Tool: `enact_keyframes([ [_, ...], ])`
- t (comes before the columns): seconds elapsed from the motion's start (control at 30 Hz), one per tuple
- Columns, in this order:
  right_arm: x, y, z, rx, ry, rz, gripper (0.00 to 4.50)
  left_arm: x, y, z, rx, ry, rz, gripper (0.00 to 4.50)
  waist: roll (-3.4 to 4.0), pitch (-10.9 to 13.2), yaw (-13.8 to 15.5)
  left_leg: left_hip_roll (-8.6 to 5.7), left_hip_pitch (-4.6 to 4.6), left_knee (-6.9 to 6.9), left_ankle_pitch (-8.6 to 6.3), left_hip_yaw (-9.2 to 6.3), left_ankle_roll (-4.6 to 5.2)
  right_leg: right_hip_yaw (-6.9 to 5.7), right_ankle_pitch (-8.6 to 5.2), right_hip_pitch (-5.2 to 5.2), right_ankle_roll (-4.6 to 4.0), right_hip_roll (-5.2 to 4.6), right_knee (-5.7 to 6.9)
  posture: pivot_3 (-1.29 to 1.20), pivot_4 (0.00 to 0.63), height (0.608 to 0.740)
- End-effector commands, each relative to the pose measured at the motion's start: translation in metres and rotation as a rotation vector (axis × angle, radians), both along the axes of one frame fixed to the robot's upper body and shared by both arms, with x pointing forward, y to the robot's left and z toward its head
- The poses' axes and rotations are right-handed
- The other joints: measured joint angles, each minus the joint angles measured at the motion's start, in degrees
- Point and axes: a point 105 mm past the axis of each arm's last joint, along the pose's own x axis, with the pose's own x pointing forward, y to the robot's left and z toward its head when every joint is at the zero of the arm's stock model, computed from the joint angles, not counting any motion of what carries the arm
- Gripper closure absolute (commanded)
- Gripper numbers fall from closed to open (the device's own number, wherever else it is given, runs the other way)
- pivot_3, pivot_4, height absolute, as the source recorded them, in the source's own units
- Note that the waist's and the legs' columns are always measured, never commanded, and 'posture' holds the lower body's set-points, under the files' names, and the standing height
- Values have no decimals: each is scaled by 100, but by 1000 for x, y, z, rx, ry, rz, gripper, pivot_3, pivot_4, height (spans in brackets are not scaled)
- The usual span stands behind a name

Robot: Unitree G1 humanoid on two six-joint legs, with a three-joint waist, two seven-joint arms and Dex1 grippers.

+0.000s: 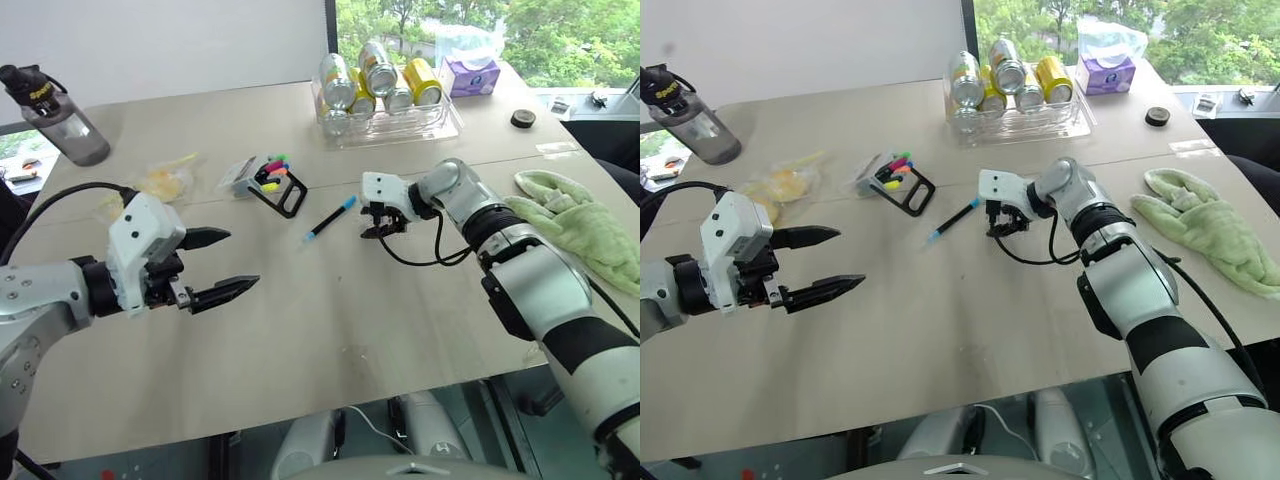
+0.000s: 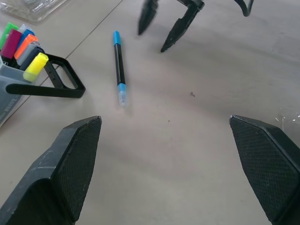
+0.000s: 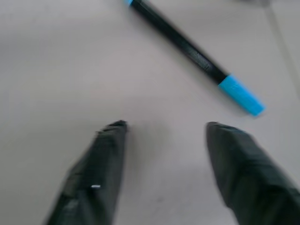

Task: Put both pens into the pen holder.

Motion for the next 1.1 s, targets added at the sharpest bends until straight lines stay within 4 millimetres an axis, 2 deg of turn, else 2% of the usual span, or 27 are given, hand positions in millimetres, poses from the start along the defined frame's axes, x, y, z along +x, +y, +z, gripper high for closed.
enact_keyframes([
  [0.03, -3, 37, 29, 153, -93, 50, 1668, 0, 2, 6, 10, -38, 3, 0, 0, 0, -50, 2, 1, -2, 0, -1, -1, -1, -1, 0, -2, 2, 0, 0, 150, 740],
  [0.2, -1, 55, 33, 289, -84, -27, 1668, -1, 3, 5, 7, -43, 18, 0, 1, 1, -72, 2, 1, -4, 1, -1, -2, -1, -2, 0, -4, 2, 0, 0, 150, 740],
  [0.27, 5, 61, 36, 300, -165, -75, 1668, -3, 5, 3, 5, -41, 29, 0, 2, 2, -74, 2, 2, -4, 1, -1, -2, 0, -2, 1, -4, 2, -1, 0, 150, 740],
  [0.37, 6, 67, 33, 291, -182, -104, 1668, -6, 7, 1, -1, -35, 43, 0, 3, 2, -76, 2, 2, -5, 1, -3, -2, -2, -3, -1, -4, 2, 0, 0, 150, 740],
  [0.57, 14, 61, 22, 276, -151, -219, 1668, -8, 9, -2, 3, -33, 60, 0, 4, 3, -75, 2, 2, -5, 1, -2, -2, -1, -3, 0, -5, 3, -1, 0, 150, 740],
  [0.67, 17, 57, 25, 328, -98, -274, 1668, -10, 11, -3, 4, -32, 70, 0, 4, 3, -79, 1, 2, -5, 1, -2, -2, -1, -3, 0, -5, 3, -1, 0, 150, 740],
  [0.8, 26, 52, 29, 473, 36, -435, 1668, -11, 12, -7, 7, -22, 76, 0, 4, 3, -90, 2, 3, -6, 1, -1, -2, 0, -3, 0, -5, 3, 0, 0, 150, 740],
  [0.93, 29, 50, 20, 584, 212, -616, 1668, -10, 11, -7, 3, -24, 69, 0, 4, 3, -90, 2, 3, -6, 1, -2, -2, -1, -3, 0, -5, 3, 0, 0, 150, 740],
  [1.1, 30, 50, 12, 663, 315, -722, 1668, -7, 11, -7, 7, -27, 68, 0, 4, 3, -88, 2, 2, -6, 1, -1, -2, 0, -3, 0, -5, 3, -1, 0, 150, 740],
])
